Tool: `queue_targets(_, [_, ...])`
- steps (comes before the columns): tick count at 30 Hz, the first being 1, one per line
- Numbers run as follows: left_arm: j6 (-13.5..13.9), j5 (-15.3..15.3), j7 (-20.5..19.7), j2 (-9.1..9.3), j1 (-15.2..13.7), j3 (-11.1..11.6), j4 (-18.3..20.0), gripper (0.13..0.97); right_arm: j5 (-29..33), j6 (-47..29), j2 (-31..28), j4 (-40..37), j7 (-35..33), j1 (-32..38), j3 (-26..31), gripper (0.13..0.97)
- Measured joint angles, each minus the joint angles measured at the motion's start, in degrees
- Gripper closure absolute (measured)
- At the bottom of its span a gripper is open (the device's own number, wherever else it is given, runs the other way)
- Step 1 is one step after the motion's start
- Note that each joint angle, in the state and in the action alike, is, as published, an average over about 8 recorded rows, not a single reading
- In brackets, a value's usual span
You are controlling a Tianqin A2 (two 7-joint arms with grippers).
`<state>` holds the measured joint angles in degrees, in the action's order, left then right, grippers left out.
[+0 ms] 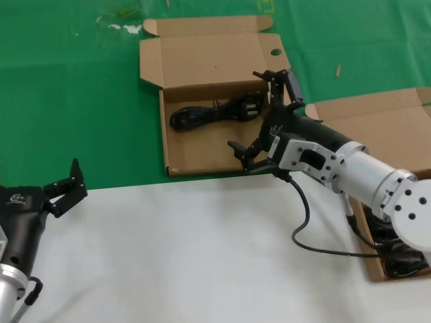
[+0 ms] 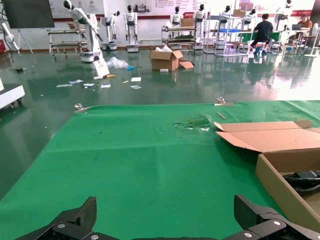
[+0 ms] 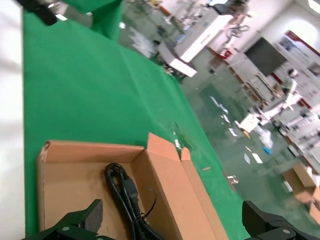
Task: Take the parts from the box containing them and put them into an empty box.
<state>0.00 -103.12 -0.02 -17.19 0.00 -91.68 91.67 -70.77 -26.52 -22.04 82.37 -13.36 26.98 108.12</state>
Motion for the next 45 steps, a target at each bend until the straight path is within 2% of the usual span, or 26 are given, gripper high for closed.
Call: queue_targets(45, [0.0,-0.01,0.02,0.0,0.0,0.0,0.0,0.132,-25.81,21.15,3.87,7.42,10.64,-21.53,-13.12,0.129])
